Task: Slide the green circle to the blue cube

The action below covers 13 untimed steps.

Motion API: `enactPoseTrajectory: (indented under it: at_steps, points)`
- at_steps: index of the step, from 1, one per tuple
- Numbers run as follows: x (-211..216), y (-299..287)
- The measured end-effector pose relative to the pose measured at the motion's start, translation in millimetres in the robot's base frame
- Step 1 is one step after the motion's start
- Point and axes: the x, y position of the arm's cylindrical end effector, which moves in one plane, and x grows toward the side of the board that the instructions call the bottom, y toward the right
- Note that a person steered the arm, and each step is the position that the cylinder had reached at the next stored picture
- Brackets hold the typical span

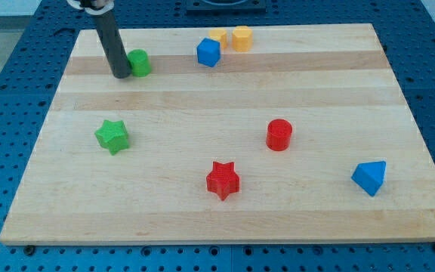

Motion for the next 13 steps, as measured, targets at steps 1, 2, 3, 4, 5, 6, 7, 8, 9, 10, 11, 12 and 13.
enactPoseTrajectory:
  at_steps: [1, 2, 3, 4, 5, 6, 7, 8, 9, 10, 11, 12, 13]
  points:
    - [0, 9]
    - [-1, 9]
    - [-10, 5]
    - [-20, 4]
    - [-29, 8]
    - [-30, 26]
    - [-30, 38]
    - [-30, 43]
    - [-30, 45]
    - [-32, 42]
    - [-44, 36]
    - [-57, 41]
    - [-60, 54]
